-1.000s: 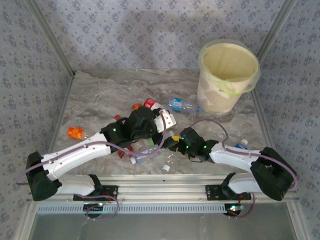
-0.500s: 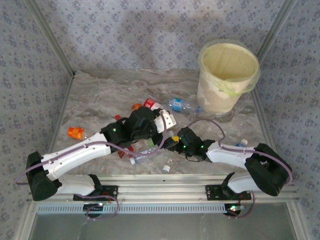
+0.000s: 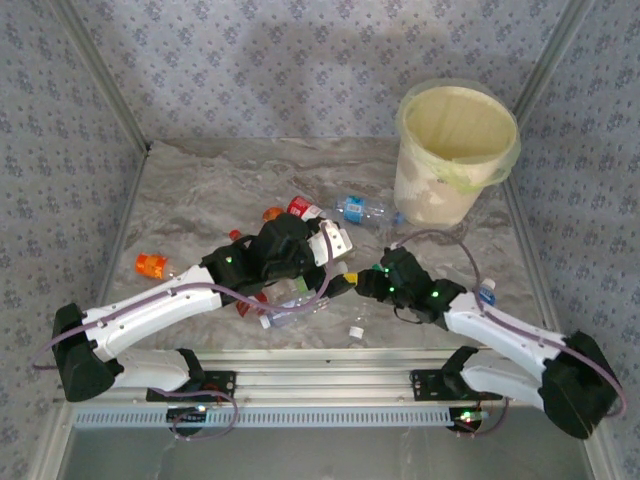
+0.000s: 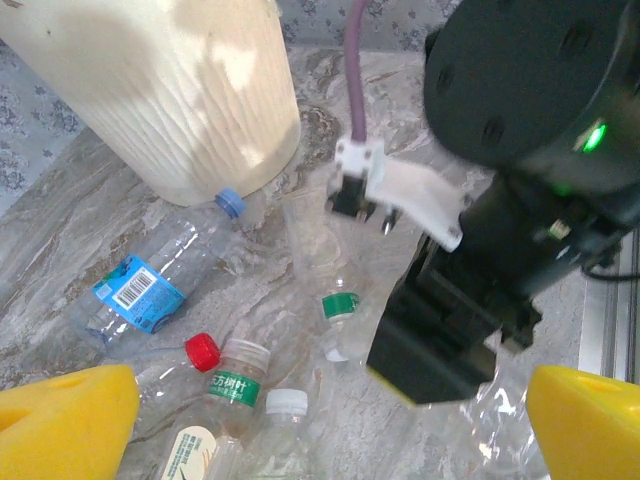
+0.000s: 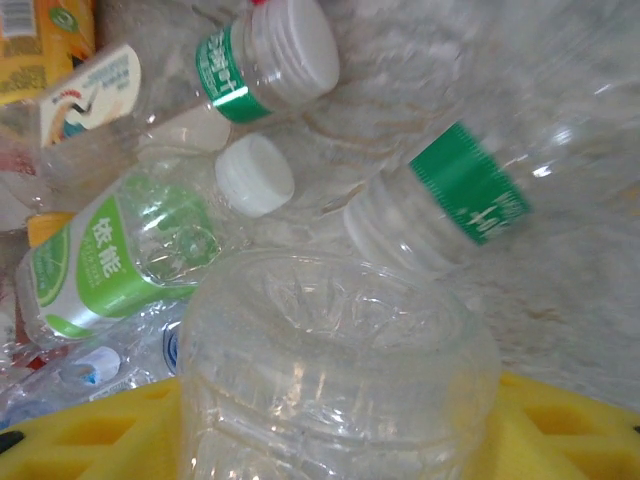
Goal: Put the plastic bottles in the bin
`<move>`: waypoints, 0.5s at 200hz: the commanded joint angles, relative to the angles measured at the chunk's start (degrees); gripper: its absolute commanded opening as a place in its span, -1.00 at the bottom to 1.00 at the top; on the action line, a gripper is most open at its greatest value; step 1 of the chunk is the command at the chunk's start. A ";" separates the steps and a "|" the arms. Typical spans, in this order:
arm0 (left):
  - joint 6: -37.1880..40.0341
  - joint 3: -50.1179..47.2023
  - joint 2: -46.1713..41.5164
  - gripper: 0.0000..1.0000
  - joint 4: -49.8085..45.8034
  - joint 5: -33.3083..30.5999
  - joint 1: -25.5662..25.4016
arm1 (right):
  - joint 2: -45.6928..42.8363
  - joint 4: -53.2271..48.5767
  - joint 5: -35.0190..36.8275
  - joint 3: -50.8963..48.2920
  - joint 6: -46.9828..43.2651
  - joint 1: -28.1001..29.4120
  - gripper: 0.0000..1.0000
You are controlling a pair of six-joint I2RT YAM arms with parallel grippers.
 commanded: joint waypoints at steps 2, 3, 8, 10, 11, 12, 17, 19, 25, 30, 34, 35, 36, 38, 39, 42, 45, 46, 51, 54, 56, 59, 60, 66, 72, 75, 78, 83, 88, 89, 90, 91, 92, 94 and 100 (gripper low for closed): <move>0.49 2.06 -0.84 0.99 0.12 0.51 -0.38 | -5.62 -10.10 2.02 2.79 -5.99 -2.93 0.27; 0.52 2.06 -0.85 0.99 0.17 0.51 -0.42 | -5.84 -10.37 2.11 2.91 -6.20 -3.08 0.27; 0.47 2.04 -0.86 0.99 0.15 0.55 -0.41 | -7.01 -11.74 2.23 3.47 -7.17 -3.97 0.27; 0.43 2.06 -0.86 0.99 0.19 0.52 -0.38 | -7.52 -12.19 2.26 3.69 -7.54 -4.38 0.27; 0.41 2.06 -0.86 0.99 0.20 0.51 -0.38 | -7.71 -12.42 2.28 3.84 -7.71 -4.59 0.27; 0.40 2.06 -0.86 0.99 0.21 0.55 -0.37 | -7.94 -12.63 2.29 3.96 -7.89 -4.79 0.27; 0.41 2.00 -0.78 0.99 0.25 0.59 -0.39 | -8.99 -13.60 2.34 4.49 -8.79 -5.77 0.27; 0.39 1.98 -0.78 0.99 0.33 0.60 -0.37 | -9.45 -14.10 2.38 4.80 -9.04 -6.19 0.26; 0.30 1.96 -0.78 0.99 0.34 0.60 -0.37 | -10.46 -15.09 2.30 5.55 -10.05 -7.42 0.26; 0.30 1.98 -0.78 0.99 0.37 0.68 -0.43 | -11.22 -15.80 2.26 6.21 -10.20 -8.32 0.26; 0.15 1.98 -0.70 0.99 0.39 0.75 -0.37 | -11.65 -16.31 2.22 6.83 -11.70 -8.86 0.26; 0.18 1.98 -0.70 0.99 0.39 0.76 -0.37 | -11.71 -16.37 2.26 7.00 -12.08 -9.03 0.26; 0.19 1.98 -0.69 0.99 0.43 0.77 -0.37 | -11.83 -16.54 2.24 7.21 -12.32 -9.16 0.26; 0.14 1.98 -0.64 0.99 0.48 0.73 -0.37 | -11.96 -16.71 2.26 7.48 -12.65 -9.50 0.26; 0.09 1.98 -0.62 0.99 0.48 0.79 -0.37 | -11.99 -16.84 2.24 7.67 -12.86 -9.57 0.26; 0.08 1.98 -0.60 0.99 0.47 0.85 -0.38 | -12.19 -17.14 2.28 8.21 -13.40 -10.16 0.26; 0.04 1.98 -0.56 0.99 0.47 0.93 -0.37 | -12.23 -17.46 2.39 8.90 -13.71 -10.47 0.26; -0.01 1.98 -0.53 0.99 0.47 0.94 -0.37 | -12.26 -17.56 2.43 9.08 -13.92 -10.63 0.26; -0.05 1.97 -0.45 0.99 0.54 1.07 -0.42 | -12.27 -18.02 2.62 10.14 -14.68 -11.05 0.26; -0.15 1.95 -0.48 0.99 0.64 1.12 -0.38 | -12.24 -18.16 2.80 10.77 -15.27 -11.24 0.26; -0.19 1.97 -0.44 0.99 0.60 1.19 -0.37 | -12.26 -18.25 3.02 11.21 -15.63 -11.34 0.26; -0.27 1.93 -0.37 0.99 0.65 1.21 -0.44 | -12.18 -18.28 3.30 11.85 -16.12 -11.43 0.26; -0.29 1.95 -0.35 0.99 0.65 1.21 -0.40 | -12.15 -18.28 3.37 12.10 -16.27 -11.50 0.26; -0.46 1.82 -0.27 0.99 0.85 1.29 -0.40 | -11.89 -18.33 3.95 13.44 -17.29 -11.66 0.25; -0.63 1.83 -0.34 0.99 0.98 1.30 -0.40 | -11.52 -18.37 4.70 14.84 -18.18 -11.75 0.25; -0.79 1.78 -0.34 0.99 1.15 1.25 -0.40 | -11.29 -18.37 5.07 15.58 -18.58 -11.75 0.25; -0.95 1.72 -0.34 0.99 1.29 1.22 -0.40 | -10.99 -18.45 5.58 16.15 -19.07 -11.75 0.25; -1.21 1.56 -0.42 0.99 1.68 1.21 -0.38 | -10.61 -18.53 6.51 17.42 -19.59 -11.79 0.25; -1.43 1.33 -0.58 0.99 2.16 1.34 -0.37 | -10.05 -18.55 7.37 19.00 -20.29 -11.75 0.24; -1.45 1.26 -0.64 0.99 2.24 1.36 -0.37 | -9.99 -18.55 7.61 19.28 -20.46 -11.79 0.24; -1.45 1.22 -0.66 0.99 2.37 1.42 -0.37 | -9.91 -18.55 7.81 19.42 -20.55 -11.82 0.24; -1.50 1.16 -0.72 0.99 2.52 1.45 -0.37 | -9.78 -18.55 7.91 19.75 -20.81 -11.83 0.24; -1.52 1.08 -0.75 0.99 2.64 1.46 -0.41 | -9.68 -18.59 8.14 20.09 -21.03 -11.83 0.24; -1.61 0.96 -0.88 0.99 2.84 1.54 -0.38 | -9.44 -18.56 8.62 20.57 -21.29 -11.79 0.24; -1.87 0.41 -1.24 0.99 3.83 1.50 -0.40 | -8.87 -18.50 9.66 22.20 -22.69 -11.84 0.24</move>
